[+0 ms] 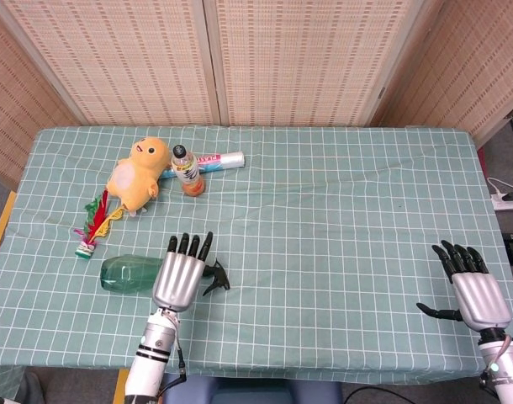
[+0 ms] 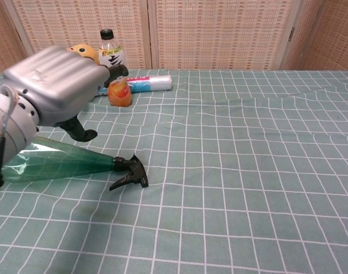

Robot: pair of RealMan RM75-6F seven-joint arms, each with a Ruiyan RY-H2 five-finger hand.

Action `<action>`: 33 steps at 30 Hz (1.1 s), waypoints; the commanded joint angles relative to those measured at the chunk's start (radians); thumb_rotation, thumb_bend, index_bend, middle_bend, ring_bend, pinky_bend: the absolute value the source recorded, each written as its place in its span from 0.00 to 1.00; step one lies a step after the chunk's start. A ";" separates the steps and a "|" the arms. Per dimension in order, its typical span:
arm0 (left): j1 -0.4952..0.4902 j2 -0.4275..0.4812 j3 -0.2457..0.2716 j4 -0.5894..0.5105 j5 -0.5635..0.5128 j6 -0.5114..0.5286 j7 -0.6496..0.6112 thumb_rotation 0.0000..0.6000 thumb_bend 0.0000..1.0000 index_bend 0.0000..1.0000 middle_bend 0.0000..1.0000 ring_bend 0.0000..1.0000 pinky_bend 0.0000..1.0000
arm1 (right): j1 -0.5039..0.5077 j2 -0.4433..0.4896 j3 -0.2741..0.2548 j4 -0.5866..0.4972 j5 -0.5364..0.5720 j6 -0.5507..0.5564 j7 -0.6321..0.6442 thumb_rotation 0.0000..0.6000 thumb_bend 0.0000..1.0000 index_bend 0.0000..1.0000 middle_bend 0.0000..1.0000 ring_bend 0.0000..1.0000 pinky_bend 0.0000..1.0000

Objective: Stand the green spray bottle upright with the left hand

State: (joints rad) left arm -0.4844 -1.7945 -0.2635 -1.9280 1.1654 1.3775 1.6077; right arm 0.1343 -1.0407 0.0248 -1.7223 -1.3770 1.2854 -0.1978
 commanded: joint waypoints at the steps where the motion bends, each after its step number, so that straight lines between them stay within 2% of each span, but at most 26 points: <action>1: -0.026 0.010 -0.006 0.060 -0.036 0.005 -0.005 1.00 0.20 0.11 0.22 0.20 0.26 | 0.002 0.002 -0.001 0.000 0.000 -0.003 0.003 1.00 0.00 0.00 0.00 0.00 0.00; 13: -0.057 0.056 0.035 0.135 -0.122 0.022 -0.047 1.00 0.20 0.11 0.21 0.19 0.25 | 0.007 0.003 -0.001 -0.009 0.009 -0.010 -0.007 1.00 0.00 0.00 0.00 0.00 0.00; 22: -0.103 0.000 0.054 0.183 -0.181 0.078 0.017 1.00 0.20 0.10 0.21 0.19 0.24 | 0.009 0.004 -0.002 -0.010 0.012 -0.012 -0.002 1.00 0.00 0.00 0.00 0.00 0.00; 26: -0.128 -0.026 0.073 0.234 -0.155 0.085 0.002 1.00 0.20 0.11 0.23 0.19 0.18 | 0.010 0.007 -0.003 -0.008 0.006 -0.016 0.020 1.00 0.00 0.00 0.00 0.00 0.00; 33: -0.128 -0.082 0.085 0.297 -0.210 0.111 -0.010 1.00 0.20 0.13 0.24 0.20 0.19 | 0.015 0.015 -0.005 -0.008 0.002 -0.026 0.039 1.00 0.00 0.00 0.00 0.00 0.00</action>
State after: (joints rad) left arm -0.6116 -1.8598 -0.1852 -1.6515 0.9724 1.4792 1.6007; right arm 0.1491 -1.0261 0.0200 -1.7303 -1.3744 1.2596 -0.1591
